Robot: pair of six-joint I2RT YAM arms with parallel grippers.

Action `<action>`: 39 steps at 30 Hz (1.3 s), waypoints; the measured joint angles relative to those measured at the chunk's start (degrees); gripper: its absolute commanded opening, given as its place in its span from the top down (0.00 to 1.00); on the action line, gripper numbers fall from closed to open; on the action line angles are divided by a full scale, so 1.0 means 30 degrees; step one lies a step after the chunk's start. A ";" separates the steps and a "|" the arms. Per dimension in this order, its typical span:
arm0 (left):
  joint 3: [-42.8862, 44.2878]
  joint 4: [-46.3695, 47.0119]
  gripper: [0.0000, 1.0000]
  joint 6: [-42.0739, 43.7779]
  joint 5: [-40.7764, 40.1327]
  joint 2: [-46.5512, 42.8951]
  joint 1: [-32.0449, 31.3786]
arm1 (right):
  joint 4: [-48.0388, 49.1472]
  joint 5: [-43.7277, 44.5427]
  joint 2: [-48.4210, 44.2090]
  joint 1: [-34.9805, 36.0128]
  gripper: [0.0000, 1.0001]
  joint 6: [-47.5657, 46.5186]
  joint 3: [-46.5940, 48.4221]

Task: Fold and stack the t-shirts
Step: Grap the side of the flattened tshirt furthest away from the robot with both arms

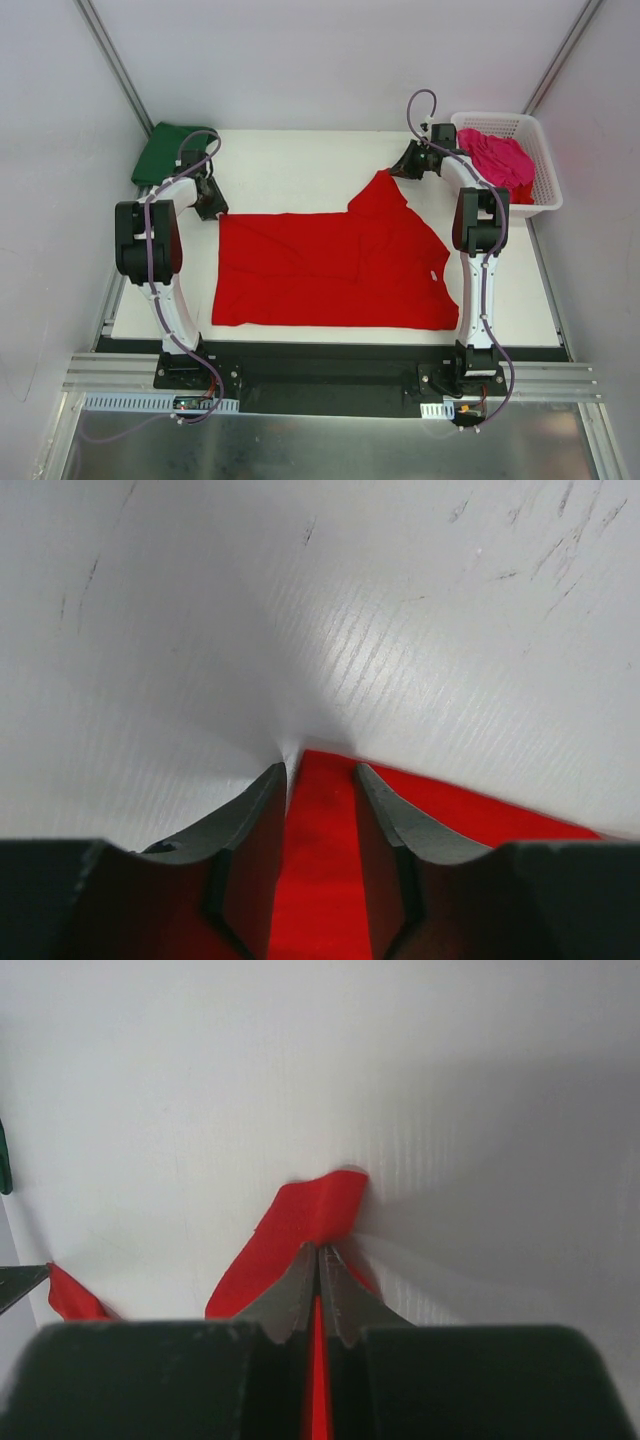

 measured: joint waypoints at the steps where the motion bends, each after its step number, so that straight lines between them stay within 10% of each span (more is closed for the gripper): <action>1: 0.0044 -0.0022 0.69 0.0007 0.0000 0.0058 0.0000 | 0.0000 -0.0015 0.0000 0.0000 0.98 0.0000 0.0000; 20: 0.0641 -0.0576 1.00 -0.0029 0.0015 0.0466 0.0000 | 0.0015 -0.0080 0.0000 -0.0007 0.98 0.0073 0.0000; 39: 0.0699 -0.0641 1.00 -0.0029 0.0117 0.0466 0.0000 | 0.1341 -0.0036 -0.0831 -0.0160 0.98 0.0219 -0.2055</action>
